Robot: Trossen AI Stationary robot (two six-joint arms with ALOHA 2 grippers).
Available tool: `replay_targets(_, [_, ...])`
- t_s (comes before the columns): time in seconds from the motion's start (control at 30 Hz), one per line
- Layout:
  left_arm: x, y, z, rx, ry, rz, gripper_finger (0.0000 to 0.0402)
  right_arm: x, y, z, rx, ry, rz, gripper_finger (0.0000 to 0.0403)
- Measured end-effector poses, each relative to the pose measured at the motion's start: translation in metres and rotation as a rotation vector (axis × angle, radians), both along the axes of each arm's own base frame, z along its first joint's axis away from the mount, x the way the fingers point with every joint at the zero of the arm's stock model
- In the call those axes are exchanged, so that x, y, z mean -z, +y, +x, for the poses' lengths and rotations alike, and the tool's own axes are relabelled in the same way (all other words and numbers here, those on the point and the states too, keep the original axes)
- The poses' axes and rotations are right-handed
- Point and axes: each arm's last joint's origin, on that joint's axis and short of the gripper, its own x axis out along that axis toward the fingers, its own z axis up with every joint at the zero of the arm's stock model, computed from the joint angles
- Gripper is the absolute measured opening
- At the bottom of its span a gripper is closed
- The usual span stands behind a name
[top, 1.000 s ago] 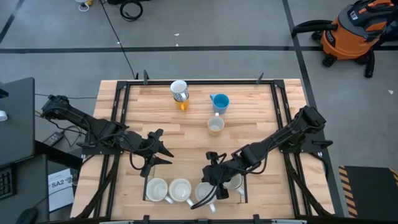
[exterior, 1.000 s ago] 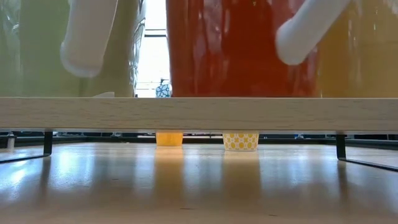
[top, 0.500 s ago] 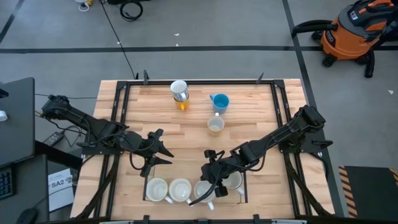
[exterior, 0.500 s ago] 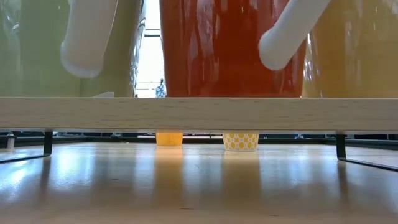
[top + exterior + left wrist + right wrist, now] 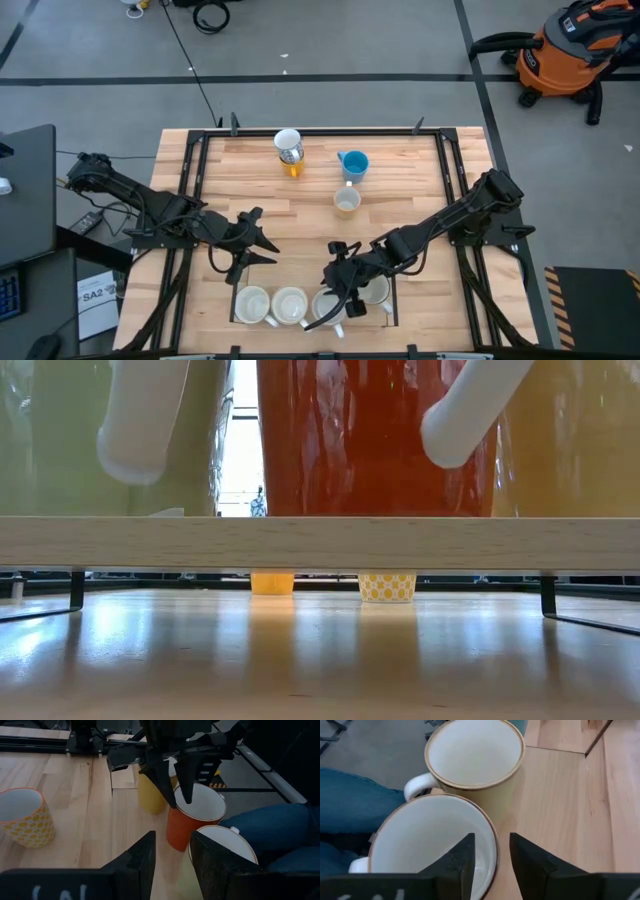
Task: Place coffee mugs
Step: Adjust the mugs on the shelf
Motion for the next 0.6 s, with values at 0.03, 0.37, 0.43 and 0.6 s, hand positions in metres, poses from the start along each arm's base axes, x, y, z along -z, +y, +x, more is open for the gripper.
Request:
replay_targets(0.03, [0.0, 0.0, 0.0, 0.0, 0.0, 0.0, 0.0128, -0.002, 0.0, 0.001, -0.005, -0.005, 0.004, 0.0129])
replay_targets(0.37, [0.0, 0.0, 0.0, 0.0, 0.0, -0.001, 0.0128, -0.038, 0.001, -0.004, -0.116, 0.066, -0.038, 0.0128])
replay_targets(0.43, [0.0, 0.0, 0.0, 0.0, 0.0, 0.0, 0.0128, -0.044, -0.002, -0.008, -0.115, 0.112, -0.058, 0.0128])
replay_targets(0.6, [0.0, 0.0, 0.0, 0.0, 0.0, 0.0, 0.0128, -0.053, -0.008, -0.019, -0.091, 0.243, -0.099, 0.0128])
